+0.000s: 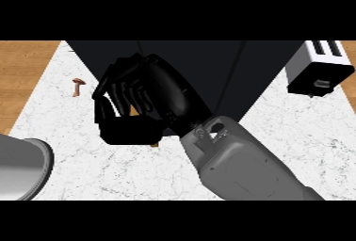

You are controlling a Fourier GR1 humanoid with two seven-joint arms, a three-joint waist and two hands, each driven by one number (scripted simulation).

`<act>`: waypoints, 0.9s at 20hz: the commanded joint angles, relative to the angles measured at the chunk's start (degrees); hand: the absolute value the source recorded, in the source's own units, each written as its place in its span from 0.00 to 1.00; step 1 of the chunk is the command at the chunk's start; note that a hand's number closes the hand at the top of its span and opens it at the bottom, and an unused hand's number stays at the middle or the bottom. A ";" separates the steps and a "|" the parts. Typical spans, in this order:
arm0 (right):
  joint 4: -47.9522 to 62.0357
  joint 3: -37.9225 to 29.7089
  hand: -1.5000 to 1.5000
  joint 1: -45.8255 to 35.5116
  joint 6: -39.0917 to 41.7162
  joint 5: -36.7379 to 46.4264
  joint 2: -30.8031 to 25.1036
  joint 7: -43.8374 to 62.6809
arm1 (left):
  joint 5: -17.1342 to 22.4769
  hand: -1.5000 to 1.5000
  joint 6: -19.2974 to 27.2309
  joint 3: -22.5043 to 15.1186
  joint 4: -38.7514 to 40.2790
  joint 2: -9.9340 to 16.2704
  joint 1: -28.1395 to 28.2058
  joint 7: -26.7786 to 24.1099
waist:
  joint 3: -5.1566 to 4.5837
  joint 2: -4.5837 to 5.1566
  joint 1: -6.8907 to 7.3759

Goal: Pick up the wine, place it into the cabinet and close the cabinet

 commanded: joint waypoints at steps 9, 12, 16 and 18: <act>17.28 -10.94 1.00 -4.74 6.08 -0.74 -2.86 -12.81 | -7.68 0.00 5.29 -8.94 -1.55 -4.72 -6.59 4.99 | 0.08 0.29 -0.66; 19.75 -12.37 1.00 -3.99 8.58 -1.20 -6.24 -15.99 | -8.39 0.00 6.19 -11.00 -1.34 -5.33 -8.73 5.41 | 0.09 0.65 -0.83; 20.98 -12.95 1.00 -5.51 8.94 -0.54 -7.62 -16.08 | -9.89 0.00 9.85 -12.76 -1.34 -6.40 -11.80 6.53 | 0.11 0.65 -1.26; 21.28 -14.27 1.00 -5.60 9.64 -1.44 -8.71 -18.20 | -10.31 0.00 11.53 -12.43 -0.29 -6.62 -14.38 6.62 | 0.13 1.07 -1.84</act>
